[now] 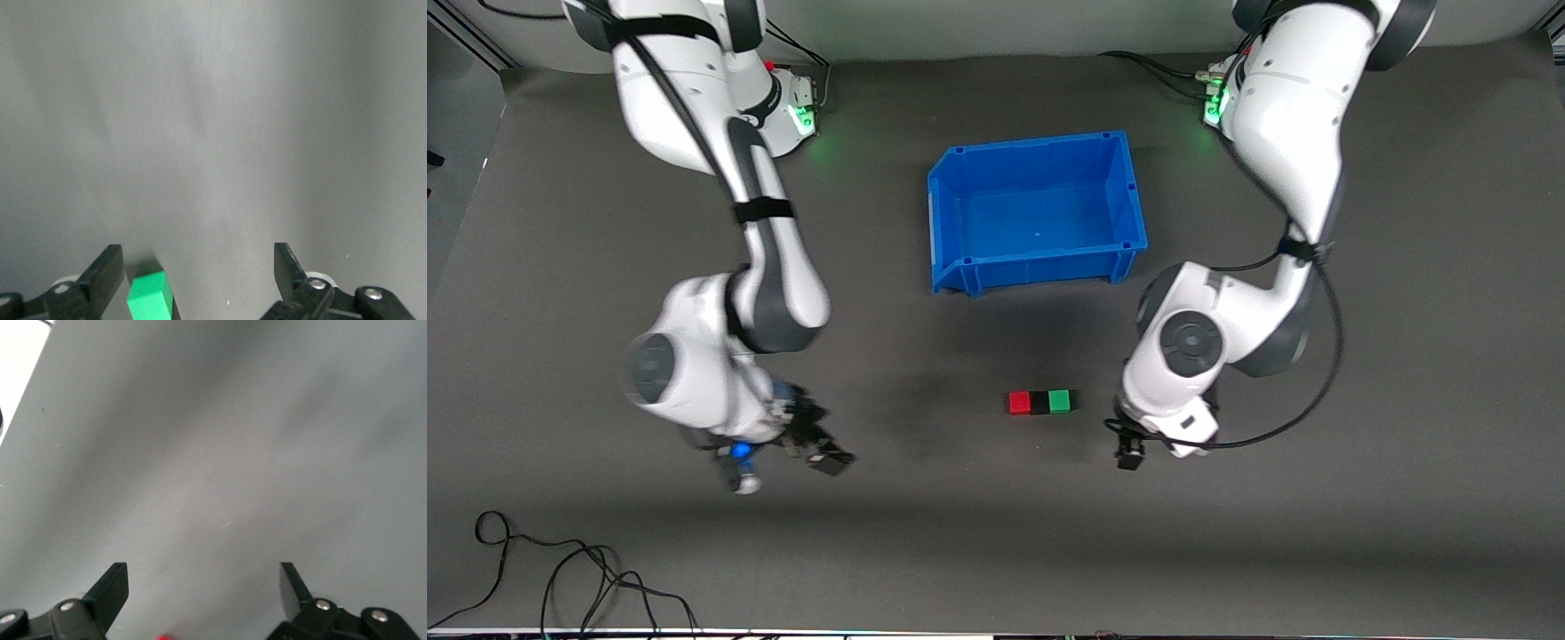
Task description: Attach green and red cubes to black cube
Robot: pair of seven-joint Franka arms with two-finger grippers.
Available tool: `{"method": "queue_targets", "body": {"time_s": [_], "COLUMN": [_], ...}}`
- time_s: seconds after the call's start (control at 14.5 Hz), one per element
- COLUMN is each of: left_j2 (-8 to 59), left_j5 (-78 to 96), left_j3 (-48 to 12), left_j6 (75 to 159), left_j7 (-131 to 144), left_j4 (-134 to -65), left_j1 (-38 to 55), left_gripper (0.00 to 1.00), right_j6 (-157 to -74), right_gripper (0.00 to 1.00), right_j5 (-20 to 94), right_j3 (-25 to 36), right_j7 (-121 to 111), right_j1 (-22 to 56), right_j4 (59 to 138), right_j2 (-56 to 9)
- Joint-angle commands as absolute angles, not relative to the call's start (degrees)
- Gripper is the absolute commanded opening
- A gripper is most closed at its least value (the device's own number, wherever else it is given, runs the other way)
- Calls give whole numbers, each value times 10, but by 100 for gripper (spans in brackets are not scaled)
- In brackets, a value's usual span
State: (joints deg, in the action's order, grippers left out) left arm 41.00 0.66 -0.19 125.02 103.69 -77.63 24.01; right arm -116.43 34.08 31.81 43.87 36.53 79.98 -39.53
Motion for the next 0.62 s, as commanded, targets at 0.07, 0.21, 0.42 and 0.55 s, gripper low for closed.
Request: {"method": "queue_targets", "body": {"time_s": [0.07, 0.21, 0.42, 0.55], "left_j2": [355, 326, 286, 256], "left_j5": [4, 7, 8, 7], "left_j3": [-5, -5, -5, -5], "left_j6": [1171, 1120, 1030, 988], "left_j7": [895, 805, 596, 504], "left_j4": [-799, -802, -805, -809], "left_j1": [173, 140, 98, 71], "left_gripper": [100, 100, 100, 100], "right_j6": [-1069, -1037, -988, -964], "right_gripper": [100, 100, 100, 100], "right_j5": [306, 263, 195, 189], "right_j3": [403, 413, 419, 433], "right_j7": [273, 188, 56, 38], "right_j1": [374, 374, 371, 374], "right_j4": [816, 816, 816, 818], "right_j2": [-328, -302, -262, -239]}}
